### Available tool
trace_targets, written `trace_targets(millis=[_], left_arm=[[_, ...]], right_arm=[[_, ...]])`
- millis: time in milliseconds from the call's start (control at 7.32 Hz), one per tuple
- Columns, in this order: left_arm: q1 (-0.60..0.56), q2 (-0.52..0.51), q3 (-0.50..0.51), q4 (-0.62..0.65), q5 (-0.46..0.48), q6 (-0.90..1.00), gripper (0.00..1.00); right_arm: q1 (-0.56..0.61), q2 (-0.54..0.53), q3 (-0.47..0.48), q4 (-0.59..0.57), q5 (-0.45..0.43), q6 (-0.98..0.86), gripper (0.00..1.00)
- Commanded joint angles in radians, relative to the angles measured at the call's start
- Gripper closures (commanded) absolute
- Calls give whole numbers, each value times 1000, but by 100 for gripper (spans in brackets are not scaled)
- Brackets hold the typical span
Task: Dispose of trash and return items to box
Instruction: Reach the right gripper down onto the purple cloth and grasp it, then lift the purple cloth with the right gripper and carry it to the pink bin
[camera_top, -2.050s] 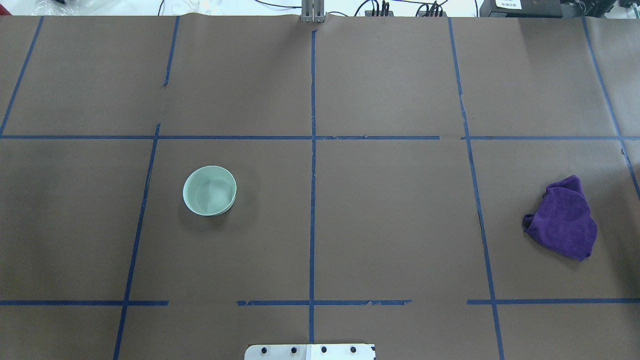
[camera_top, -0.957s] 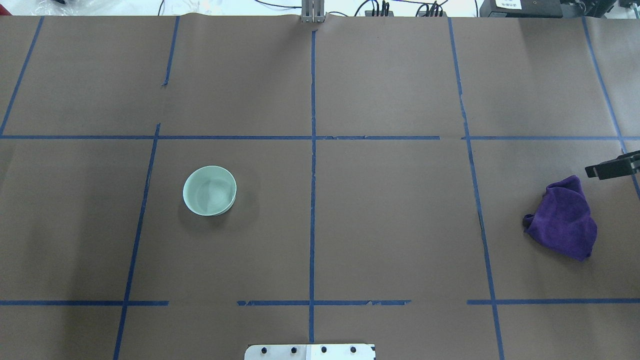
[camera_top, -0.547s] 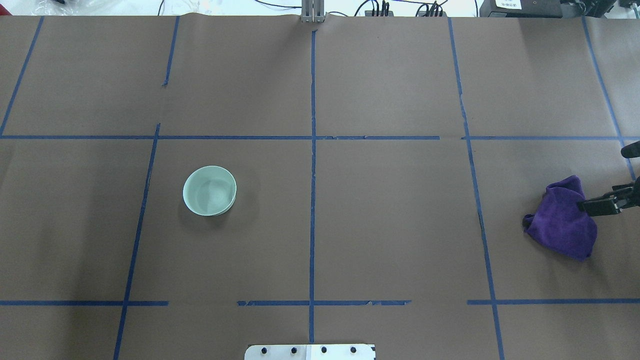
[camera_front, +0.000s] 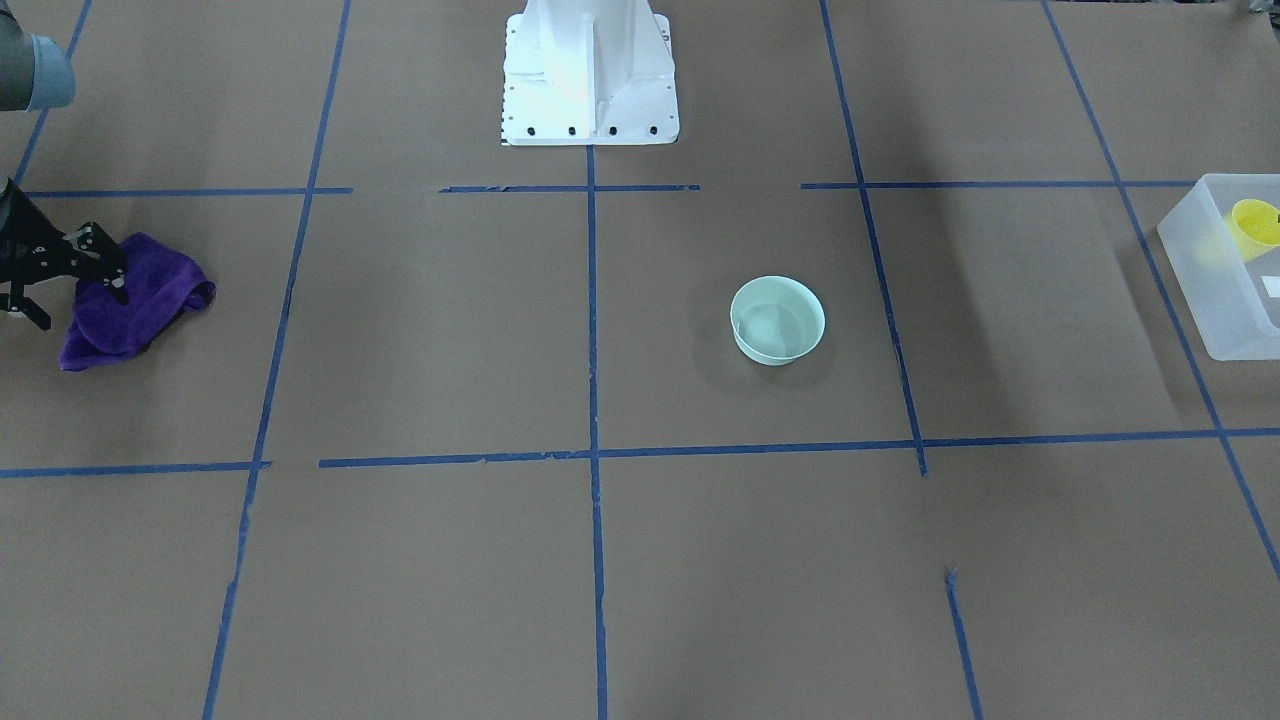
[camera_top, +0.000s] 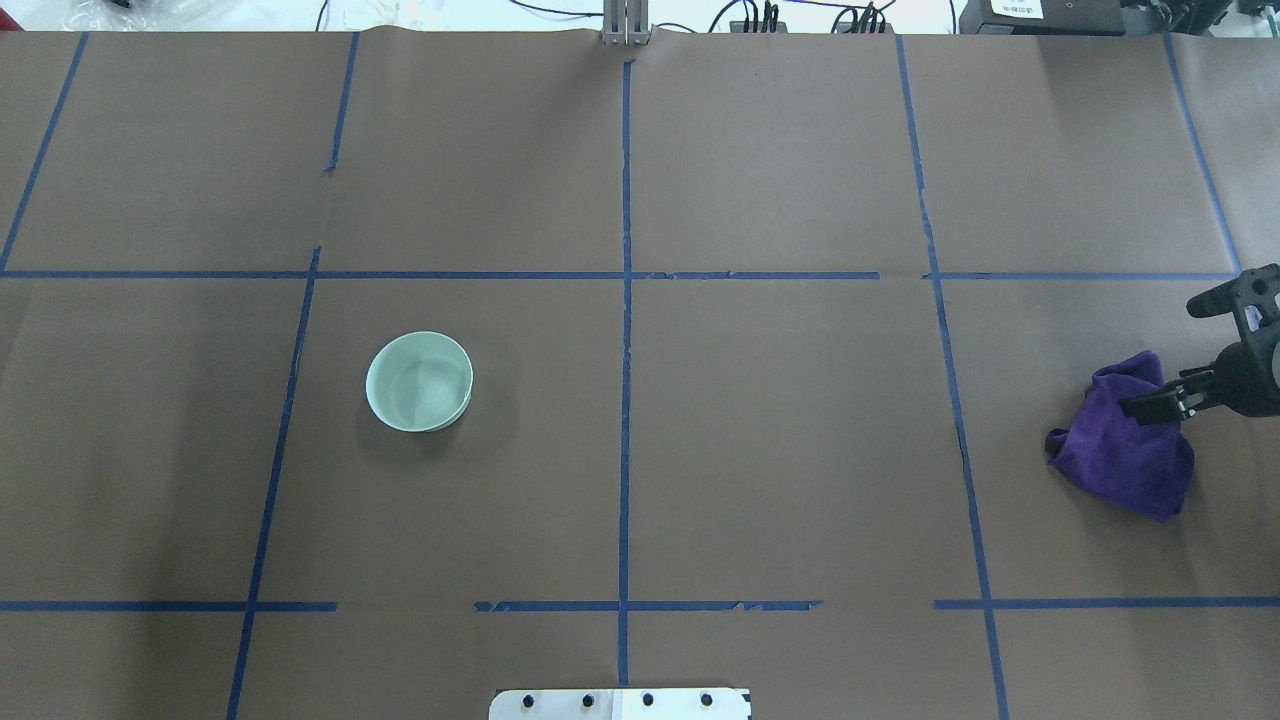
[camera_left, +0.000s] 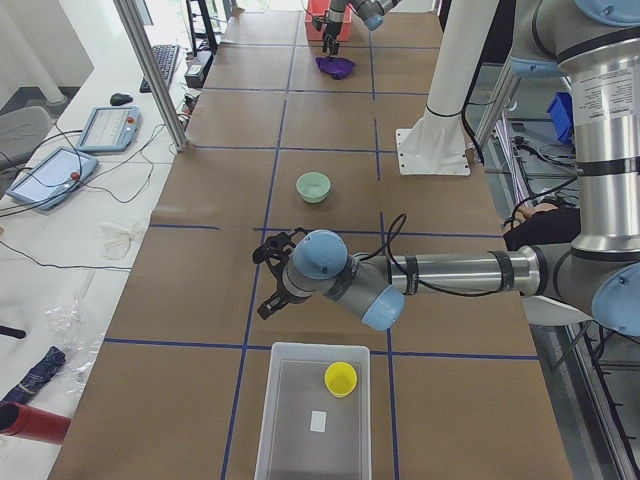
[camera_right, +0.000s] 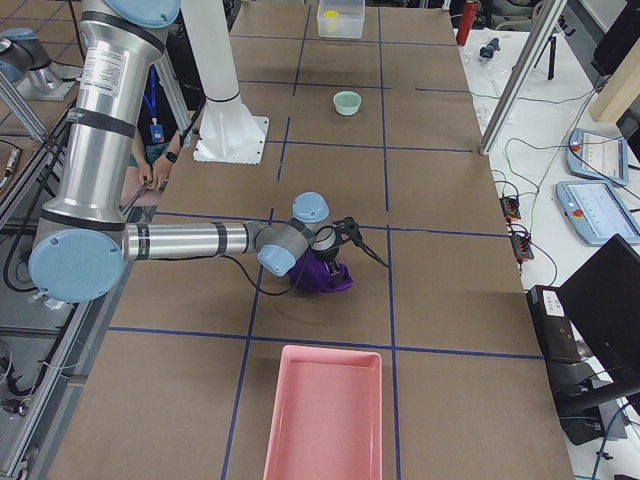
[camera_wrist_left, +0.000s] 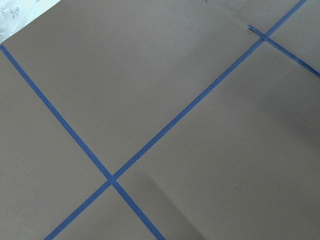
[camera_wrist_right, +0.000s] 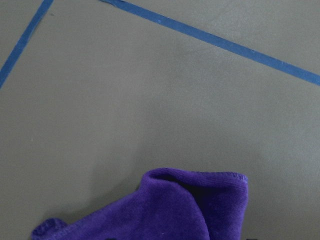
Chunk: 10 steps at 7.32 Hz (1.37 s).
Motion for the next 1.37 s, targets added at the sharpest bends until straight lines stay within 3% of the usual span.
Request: trace_targets(millis=[0, 137, 547, 820, 1093, 1230], left_arm=[[-2, 2, -2, -1, 1, 1, 0], [-2, 2, -5, -1, 1, 1, 0], [-2, 2, -7, -1, 1, 1, 0], [0, 0, -7, -1, 1, -1, 0], [0, -1, -7, 2, 1, -4, 0], [0, -3, -22, 17, 1, -95, 0]], right_arm=[[-16, -15, -7, -4, 1, -2, 79], [-28, -19, -7, -4, 0, -4, 100], [-33, -16, 38, -16, 19, -11, 100], [86, -26, 121, -76, 164, -49, 100], [306, -18, 297, -462, 266, -355, 100], [440, -4, 310, -618, 314, -578, 100]])
